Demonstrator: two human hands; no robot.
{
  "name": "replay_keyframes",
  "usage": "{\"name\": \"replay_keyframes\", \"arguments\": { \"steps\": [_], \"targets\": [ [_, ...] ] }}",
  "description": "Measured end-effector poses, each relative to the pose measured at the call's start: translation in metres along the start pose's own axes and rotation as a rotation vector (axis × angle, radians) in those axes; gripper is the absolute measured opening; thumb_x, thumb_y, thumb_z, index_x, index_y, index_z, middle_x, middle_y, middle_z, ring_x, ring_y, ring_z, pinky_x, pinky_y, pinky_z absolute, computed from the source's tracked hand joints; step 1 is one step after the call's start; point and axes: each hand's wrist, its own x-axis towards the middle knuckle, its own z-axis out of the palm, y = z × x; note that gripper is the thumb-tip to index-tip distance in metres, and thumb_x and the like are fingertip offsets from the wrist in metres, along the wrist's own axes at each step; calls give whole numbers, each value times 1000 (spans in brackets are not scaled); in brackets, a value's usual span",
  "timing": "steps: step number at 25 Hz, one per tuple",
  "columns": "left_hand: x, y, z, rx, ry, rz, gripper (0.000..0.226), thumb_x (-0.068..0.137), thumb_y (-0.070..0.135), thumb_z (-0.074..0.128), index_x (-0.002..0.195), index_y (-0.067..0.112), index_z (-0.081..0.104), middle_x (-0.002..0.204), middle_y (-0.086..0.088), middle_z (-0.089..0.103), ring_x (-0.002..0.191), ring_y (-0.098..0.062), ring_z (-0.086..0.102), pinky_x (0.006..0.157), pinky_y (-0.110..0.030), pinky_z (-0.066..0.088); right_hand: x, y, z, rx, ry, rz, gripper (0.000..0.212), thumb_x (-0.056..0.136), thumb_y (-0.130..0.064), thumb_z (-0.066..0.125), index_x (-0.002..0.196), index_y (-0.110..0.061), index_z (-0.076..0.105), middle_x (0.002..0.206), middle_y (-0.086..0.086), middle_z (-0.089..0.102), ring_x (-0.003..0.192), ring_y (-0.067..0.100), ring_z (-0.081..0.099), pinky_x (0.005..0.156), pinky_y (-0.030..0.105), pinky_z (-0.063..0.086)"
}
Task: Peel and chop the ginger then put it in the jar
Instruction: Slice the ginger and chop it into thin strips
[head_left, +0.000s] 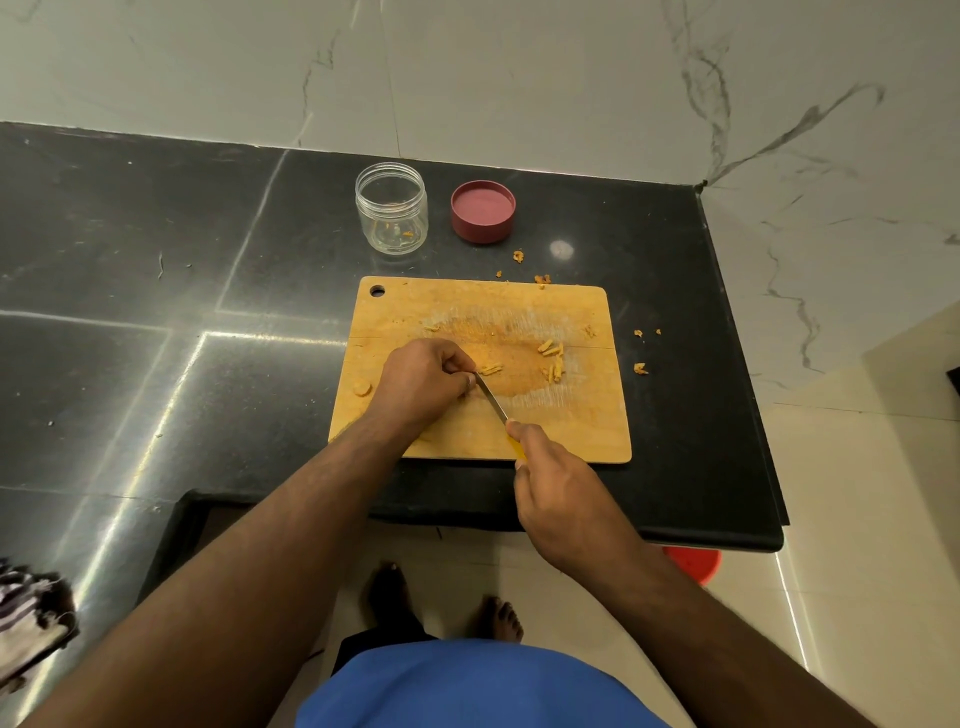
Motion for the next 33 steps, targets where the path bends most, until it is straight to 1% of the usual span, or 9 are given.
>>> {"name": "replay_keyframes", "arguments": {
  "steps": [5, 10, 15, 17, 19, 22, 25, 29, 33],
  "targets": [
    [3, 6, -4, 26, -47, -24, 6, 87, 20, 74, 91, 24, 75, 87, 10, 68, 82, -7, 60, 59, -16, 39, -9, -1, -6, 34, -23, 45, 40, 104, -18, 40, 143, -26, 39, 88, -14, 51, 75, 4, 52, 60, 13, 38],
    [2, 5, -5, 17, -47, -14, 7, 88, 20, 73, 93, 25, 75, 91, 9, 69, 86, -7, 62, 63, -18, 44, -29, 7, -14, 31, 48, 93, 42, 103, -18, 39, 144, -25, 40, 110, -7, 60, 91, 7, 58, 70, 14, 42],
    [-1, 4, -21, -51, -50, -4, 22, 94, 9, 64, 108, 21, 75, 105, 11, 66, 99, -7, 59, 81, -22, 48, -27, 5, -22, 142, 98, 114, 40, 104, -20, 42, 143, -26, 42, 99, -17, 55, 82, -11, 53, 61, 8, 40],
    [-2, 2, -30, -97, -20, -23, 25, 95, 7, 60, 110, 21, 74, 108, 11, 65, 101, -6, 59, 85, -23, 50, -21, 0, -16, 133, 68, 56, 41, 105, -22, 41, 145, -29, 39, 112, -12, 58, 92, -5, 55, 69, 10, 43],
    [-4, -4, -37, -105, 18, -51, 23, 97, 10, 59, 112, 21, 73, 110, 11, 64, 103, -8, 59, 87, -29, 53, -15, -1, -5, 99, 32, 10, 41, 105, -24, 39, 145, -32, 36, 118, -9, 58, 92, 6, 57, 76, 23, 49],
    [-10, -15, -43, -62, 73, -79, 22, 97, 14, 59, 112, 22, 72, 109, 9, 64, 97, -10, 59, 75, -29, 54, -13, 3, 5, 70, 8, 9, 42, 105, -24, 37, 146, -33, 34, 115, -7, 58, 84, 12, 58, 74, 36, 51],
    [-15, -23, -44, -48, 88, -76, 21, 96, 15, 61, 112, 22, 73, 106, 8, 65, 95, -10, 59, 72, -27, 51, -18, 17, 1, 53, 148, 67, 43, 104, -18, 41, 146, -25, 39, 121, -3, 58, 88, 16, 61, 73, 26, 51],
    [-18, -22, -41, 2, 83, -63, 20, 96, 15, 62, 111, 22, 73, 101, 10, 65, 95, -8, 58, 76, -27, 50, -19, 19, -3, 77, 141, 107, 47, 102, -19, 37, 149, -22, 35, 136, 0, 53, 117, 17, 54, 93, 25, 43],
    [-18, -18, -40, 64, 40, -48, 23, 94, 12, 62, 112, 21, 73, 104, 7, 65, 95, -7, 57, 74, -23, 45, -10, 10, 6, 79, 117, -29, 43, 104, -17, 41, 146, -24, 39, 121, -2, 60, 92, 15, 61, 79, 34, 53]
  ]
}}
